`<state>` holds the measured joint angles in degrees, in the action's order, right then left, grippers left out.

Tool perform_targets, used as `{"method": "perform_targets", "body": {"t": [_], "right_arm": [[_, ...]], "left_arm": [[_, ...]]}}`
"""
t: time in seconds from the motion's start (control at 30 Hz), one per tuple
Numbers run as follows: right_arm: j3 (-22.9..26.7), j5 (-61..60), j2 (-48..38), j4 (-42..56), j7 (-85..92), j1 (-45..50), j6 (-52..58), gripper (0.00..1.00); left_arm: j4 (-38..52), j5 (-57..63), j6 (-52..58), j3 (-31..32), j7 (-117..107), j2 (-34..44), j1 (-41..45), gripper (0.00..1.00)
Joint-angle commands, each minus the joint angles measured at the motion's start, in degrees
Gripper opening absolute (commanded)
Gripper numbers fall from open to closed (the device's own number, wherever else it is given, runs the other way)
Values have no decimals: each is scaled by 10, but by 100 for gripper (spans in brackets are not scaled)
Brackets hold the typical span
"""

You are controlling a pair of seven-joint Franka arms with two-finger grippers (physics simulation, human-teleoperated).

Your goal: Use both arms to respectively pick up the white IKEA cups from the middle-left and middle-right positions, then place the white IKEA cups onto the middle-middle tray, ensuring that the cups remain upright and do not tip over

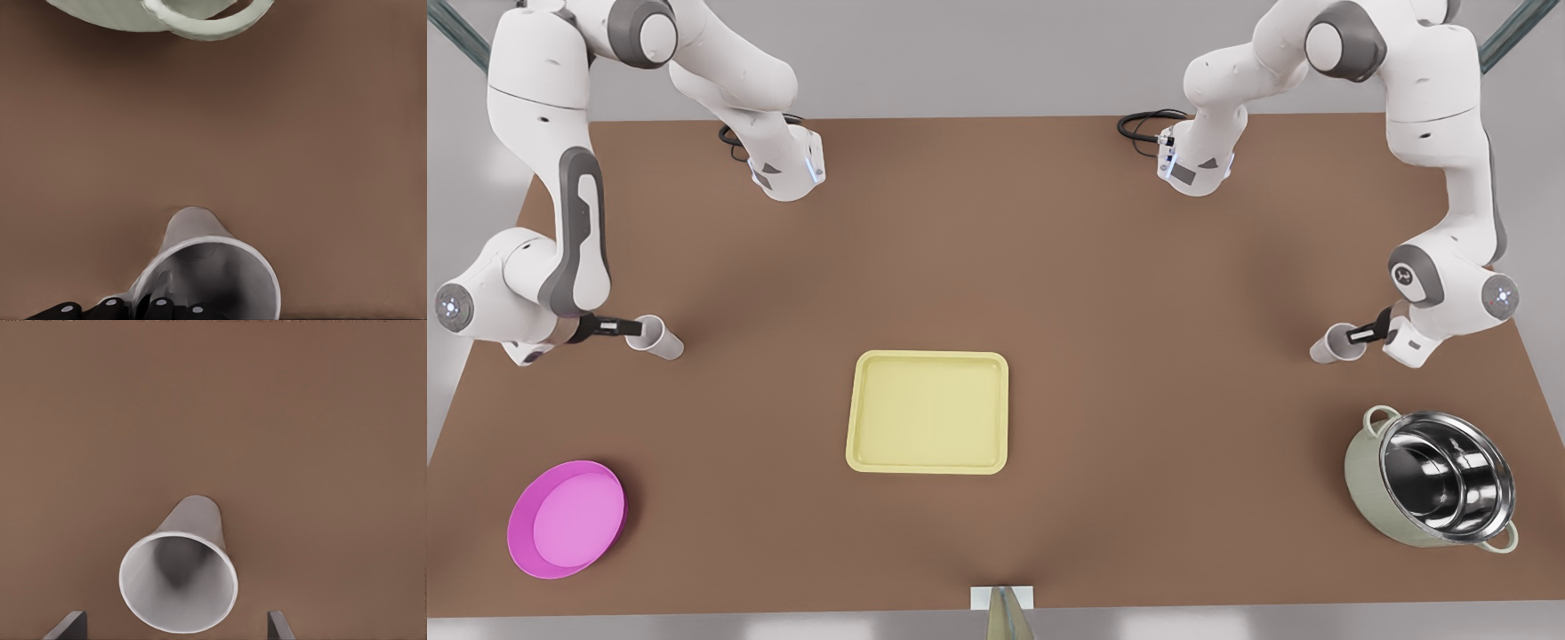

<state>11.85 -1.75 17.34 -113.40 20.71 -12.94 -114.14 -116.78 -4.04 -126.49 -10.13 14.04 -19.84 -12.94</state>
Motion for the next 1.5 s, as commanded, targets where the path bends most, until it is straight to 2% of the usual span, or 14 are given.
{"method": "perform_targets", "body": {"t": [0.0, 0.07, 0.17, 0.5, 0.77, 0.87, 0.97, 1.03, 1.1, 1.17, 1.23, 1.33, 1.43, 1.47], "right_arm": [[2, -5, 4, -5, 93, -2, -46, 100], [2, -10, 1, -25, 103, -9, -71, 100], [5, -10, 4, -43, 103, -10, -99, 100], [19, -14, 25, -54, 102, -13, -121, 100], [18, -13, 53, -54, 102, -11, -139, 100], [18, -13, 53, -55, 102, -11, -137, 46], [16, -13, 50, -58, 102, -9, -130, 22], [12, -13, 48, -58, 102, -7, -129, 21], [11, -20, 49, -58, 102, -6, -132, 21], [5, -27, 43, -56, 102, 5, -130, 21], [-51, -30, 26, -39, 91, 20, -127, 21], [-81, -28, 14, 19, -74, 147, -115, 21], [-81, -28, 81, 132, -149, 252, -113, 21], [-82, -29, 96, 155, -204, 273, -113, 21]], "left_arm": [[1, -10, 23, 6, 14, 16, 29, 21], [4, -11, 23, 48, -90, 27, 77, 21], [143, -9, 91, 84, -328, -10, 195, 21], [617, -9, 164, 107, -935, -310, 450, 21], [618, -48, 58, 123, -946, -370, 518, 21], [618, -48, 34, 123, -947, -390, 522, 21], [618, -47, 21, 123, -950, -393, 524, 21], [618, -47, 21, 123, -951, -394, 524, 90], [618, -46, 16, 123, -948, -394, 524, 100], [618, -44, 11, 123, -950, -394, 524, 100], [618, -44, 12, 123, -953, -393, 524, 100], [616, -44, 115, 122, -969, -344, 521, 100], [616, -40, 345, 120, -957, -246, 483, 100], [616, -4, 465, 119, -832, -211, 448, 100]]}}
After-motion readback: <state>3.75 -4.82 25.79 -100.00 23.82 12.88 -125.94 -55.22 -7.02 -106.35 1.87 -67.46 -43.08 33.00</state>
